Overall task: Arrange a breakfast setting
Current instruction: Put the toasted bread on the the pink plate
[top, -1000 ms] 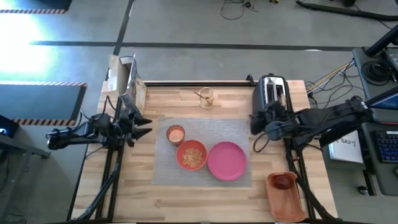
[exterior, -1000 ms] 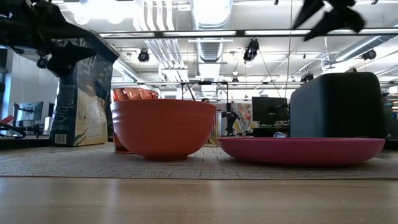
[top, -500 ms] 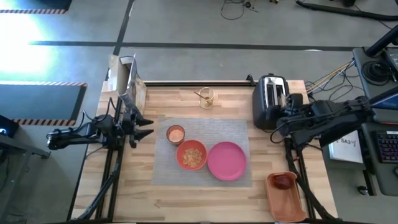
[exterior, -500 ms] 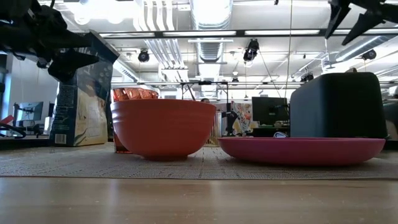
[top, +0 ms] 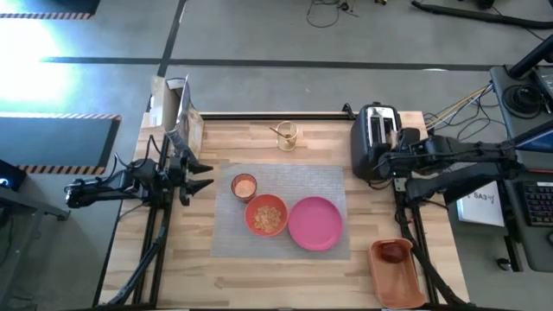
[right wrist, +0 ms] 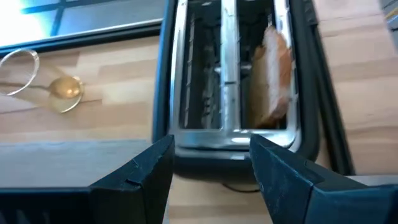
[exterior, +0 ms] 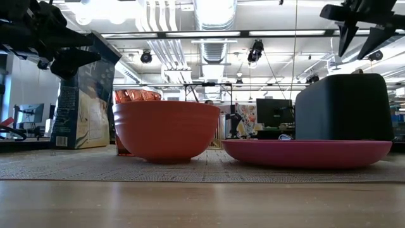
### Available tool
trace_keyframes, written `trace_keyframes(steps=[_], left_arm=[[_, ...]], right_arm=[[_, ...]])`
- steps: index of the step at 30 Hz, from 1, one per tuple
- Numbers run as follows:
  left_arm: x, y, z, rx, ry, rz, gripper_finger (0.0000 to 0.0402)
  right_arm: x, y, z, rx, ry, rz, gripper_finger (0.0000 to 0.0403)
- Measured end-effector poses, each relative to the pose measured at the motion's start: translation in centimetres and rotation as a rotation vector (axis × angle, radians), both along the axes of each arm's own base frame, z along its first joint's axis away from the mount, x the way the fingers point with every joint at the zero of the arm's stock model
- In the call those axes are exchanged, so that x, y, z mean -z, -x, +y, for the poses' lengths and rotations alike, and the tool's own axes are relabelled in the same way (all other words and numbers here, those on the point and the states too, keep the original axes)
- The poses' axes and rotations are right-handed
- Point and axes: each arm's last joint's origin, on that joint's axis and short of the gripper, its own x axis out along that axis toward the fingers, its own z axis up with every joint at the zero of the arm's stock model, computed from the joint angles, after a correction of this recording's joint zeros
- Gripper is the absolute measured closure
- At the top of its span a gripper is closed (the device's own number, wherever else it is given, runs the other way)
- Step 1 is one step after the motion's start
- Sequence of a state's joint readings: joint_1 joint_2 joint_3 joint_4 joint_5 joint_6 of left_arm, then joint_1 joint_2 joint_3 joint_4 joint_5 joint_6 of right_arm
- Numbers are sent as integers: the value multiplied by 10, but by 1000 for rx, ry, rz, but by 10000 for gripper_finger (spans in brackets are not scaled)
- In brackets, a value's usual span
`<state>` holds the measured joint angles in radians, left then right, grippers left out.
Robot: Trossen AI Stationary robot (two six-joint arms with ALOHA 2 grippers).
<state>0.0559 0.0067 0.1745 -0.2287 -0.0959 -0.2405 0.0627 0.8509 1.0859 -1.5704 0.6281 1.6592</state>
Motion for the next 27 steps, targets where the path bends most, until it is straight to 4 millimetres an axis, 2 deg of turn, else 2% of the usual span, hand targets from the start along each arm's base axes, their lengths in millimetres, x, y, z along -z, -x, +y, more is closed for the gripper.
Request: trace_keyframes(steps=[14,27], left_arm=[[0,0,0,0,7,1,189],[0,0,0,0,8,3,189]], right_arm=[[0,9,-35,92,18,178,205],[4,10,-49,65,-6,239,204]])
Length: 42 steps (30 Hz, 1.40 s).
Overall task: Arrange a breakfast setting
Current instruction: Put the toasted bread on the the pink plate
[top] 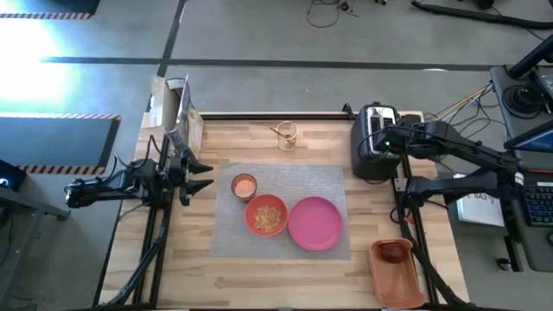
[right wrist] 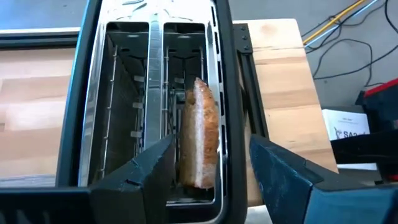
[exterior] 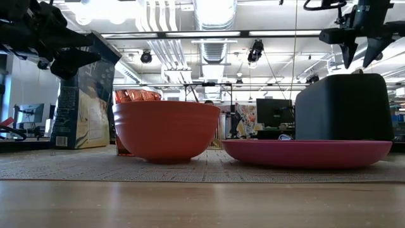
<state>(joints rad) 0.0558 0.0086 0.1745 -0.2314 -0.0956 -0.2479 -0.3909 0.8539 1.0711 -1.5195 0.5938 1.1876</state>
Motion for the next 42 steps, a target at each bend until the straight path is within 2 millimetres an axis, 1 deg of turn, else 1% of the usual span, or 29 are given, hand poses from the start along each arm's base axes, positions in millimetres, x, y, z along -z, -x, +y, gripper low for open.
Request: trace_keyframes(steps=[3,11,14,17,25,29,36,42], left_arm=[[0,0,0,0,0,0,189],[0,0,0,1,0,2,189],[1,0,0,0,0,5,189],[1,0,0,0,1,11,189],[2,0,0,0,1,13,189],[2,0,0,0,1,14,189],[2,0,0,0,1,14,189],[2,0,0,0,0,14,189]], right_arm=[[5,-1,-1,1,-2,9,205],[29,-4,-3,17,-21,40,204],[34,-6,-4,16,-11,34,208],[35,-8,-5,10,-4,30,223],[31,-9,-5,3,-6,10,277],[31,-10,-6,-6,-1,3,296],[31,-10,-6,-7,1,4,312],[31,-10,-6,-9,2,6,314]])
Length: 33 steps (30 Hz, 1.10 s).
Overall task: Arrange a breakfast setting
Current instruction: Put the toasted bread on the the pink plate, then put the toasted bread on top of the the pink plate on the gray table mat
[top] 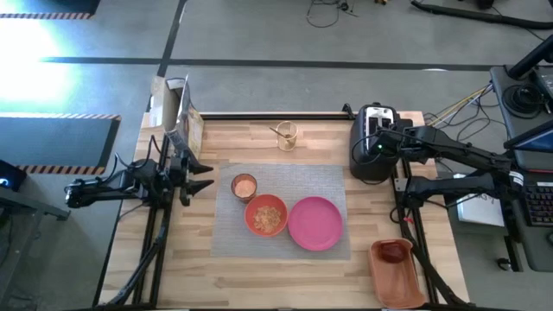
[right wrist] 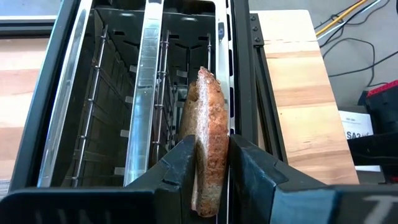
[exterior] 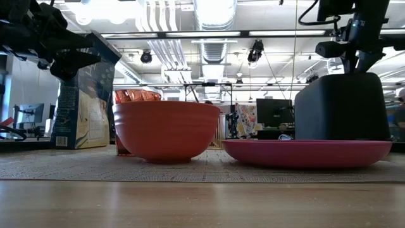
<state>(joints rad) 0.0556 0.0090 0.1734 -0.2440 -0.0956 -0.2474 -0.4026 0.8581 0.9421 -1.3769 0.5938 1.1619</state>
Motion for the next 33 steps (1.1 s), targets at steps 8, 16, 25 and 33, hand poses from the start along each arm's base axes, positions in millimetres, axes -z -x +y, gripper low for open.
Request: trace_keyframes(steps=[8,16,25,33], left_arm=[[1,0,0,0,0,3,189],[3,-1,0,-1,1,10,189],[9,-2,0,-1,2,32,189],[18,-5,0,-3,19,46,189]], right_arm=[[-10,-2,-1,-22,26,-24,325],[-32,-2,-1,-57,59,-70,351],[-32,-2,-1,-83,57,-49,335],[-30,-5,-1,-99,24,-48,271]])
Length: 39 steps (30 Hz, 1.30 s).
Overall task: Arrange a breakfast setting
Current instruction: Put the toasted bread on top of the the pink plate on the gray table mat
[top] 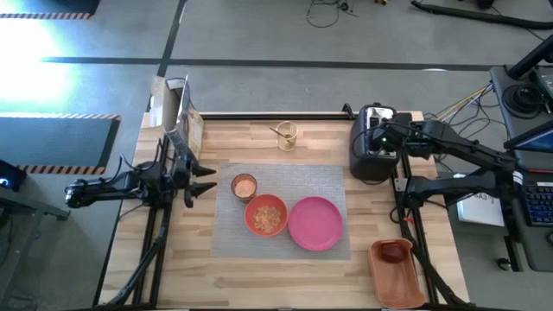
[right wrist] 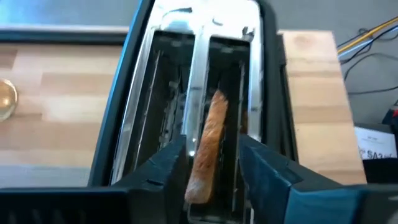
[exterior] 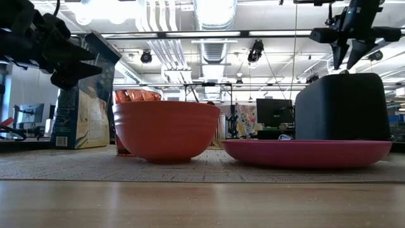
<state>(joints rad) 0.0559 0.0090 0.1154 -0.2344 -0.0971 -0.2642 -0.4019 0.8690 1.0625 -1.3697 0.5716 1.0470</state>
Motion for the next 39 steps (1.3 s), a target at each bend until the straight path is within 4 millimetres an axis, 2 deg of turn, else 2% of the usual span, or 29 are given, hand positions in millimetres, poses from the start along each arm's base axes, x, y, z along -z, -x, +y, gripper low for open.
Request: trace_keyframes(steps=[7,15,22,30,39], left_arm=[[-3,0,0,0,-12,-32,189],[-3,0,0,1,-13,-32,189],[-3,0,0,1,-14,-32,189],[-3,0,0,1,-14,-32,189],[-3,0,0,1,-14,-32,189]], right_arm=[[13,-12,-4,-6,-71,48,252],[22,-21,-8,-14,-77,113,284],[17,-16,-7,-14,-56,92,312],[13,-12,-5,-14,-42,60,304],[19,-11,-5,1,-34,84,310]])
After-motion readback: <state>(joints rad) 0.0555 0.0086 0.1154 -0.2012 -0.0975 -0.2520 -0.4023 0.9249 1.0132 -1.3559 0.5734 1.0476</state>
